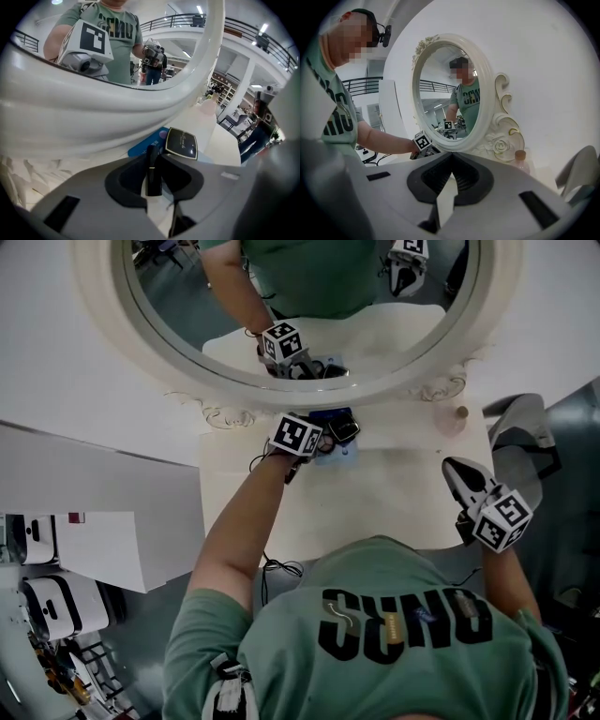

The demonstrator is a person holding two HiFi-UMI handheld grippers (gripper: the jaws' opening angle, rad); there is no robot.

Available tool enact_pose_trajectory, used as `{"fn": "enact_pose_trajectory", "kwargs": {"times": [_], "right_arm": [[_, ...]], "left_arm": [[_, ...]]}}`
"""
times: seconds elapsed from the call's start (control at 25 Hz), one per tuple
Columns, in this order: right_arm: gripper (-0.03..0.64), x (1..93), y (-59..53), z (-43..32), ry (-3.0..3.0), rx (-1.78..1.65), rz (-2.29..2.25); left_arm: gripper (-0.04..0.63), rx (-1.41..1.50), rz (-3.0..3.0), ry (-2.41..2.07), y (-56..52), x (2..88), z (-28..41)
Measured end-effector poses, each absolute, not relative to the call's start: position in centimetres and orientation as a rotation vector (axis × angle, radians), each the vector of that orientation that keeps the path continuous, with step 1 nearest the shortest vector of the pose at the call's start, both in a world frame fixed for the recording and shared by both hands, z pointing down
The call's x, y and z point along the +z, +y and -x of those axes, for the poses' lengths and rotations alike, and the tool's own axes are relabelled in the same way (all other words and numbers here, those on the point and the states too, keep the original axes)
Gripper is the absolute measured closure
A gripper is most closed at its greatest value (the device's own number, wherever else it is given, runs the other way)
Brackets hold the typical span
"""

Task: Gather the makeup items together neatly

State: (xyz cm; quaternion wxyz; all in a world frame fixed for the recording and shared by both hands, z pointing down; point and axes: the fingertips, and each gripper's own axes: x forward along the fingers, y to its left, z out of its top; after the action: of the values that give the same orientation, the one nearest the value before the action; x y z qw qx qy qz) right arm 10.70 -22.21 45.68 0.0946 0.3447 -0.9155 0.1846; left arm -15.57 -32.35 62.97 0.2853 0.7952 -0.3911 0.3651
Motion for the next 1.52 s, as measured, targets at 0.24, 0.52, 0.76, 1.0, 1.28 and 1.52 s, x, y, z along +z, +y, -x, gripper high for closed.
{"fn": "enact_pose_trajectory", "kwargs": {"times": [0.24,0.52,0.76,1.0,1.28,1.52], "right_arm": [[0.621,45.5,-22.2,-10.5,-2.709,0.557,-1.027],[0.621,44.4,-22.7,-10.7,-2.760,0.537,-0.999],[0.621,43.2,-22.5,-13.4,-2.798,0.522,-0.927],[0.621,42.9,-21.5,-18.9,-2.797,0.497,-0.894],[0.621,44.5,-20.4,-26.0,-2.737,0.516,-0.923],[0.621,45.6,-19.2,-30.0,-2.683,0.536,-0.966]], "left_arm": [[0.502,0.952,-2.131,-1.067,-32.7,62.9,16.2],[0.502,0.856,-2.142,-1.149,-30.5,58.4,16.2],[0.502,0.684,-2.141,-1.172,-25.7,55.3,8.8],[0.502,0.547,-1.999,-1.090,-22.0,60.0,-2.2],[0.502,0.510,-1.818,-1.144,-20.3,67.2,-8.9],[0.502,0.482,-1.694,-1.163,-18.6,71.4,-12.1]]}}
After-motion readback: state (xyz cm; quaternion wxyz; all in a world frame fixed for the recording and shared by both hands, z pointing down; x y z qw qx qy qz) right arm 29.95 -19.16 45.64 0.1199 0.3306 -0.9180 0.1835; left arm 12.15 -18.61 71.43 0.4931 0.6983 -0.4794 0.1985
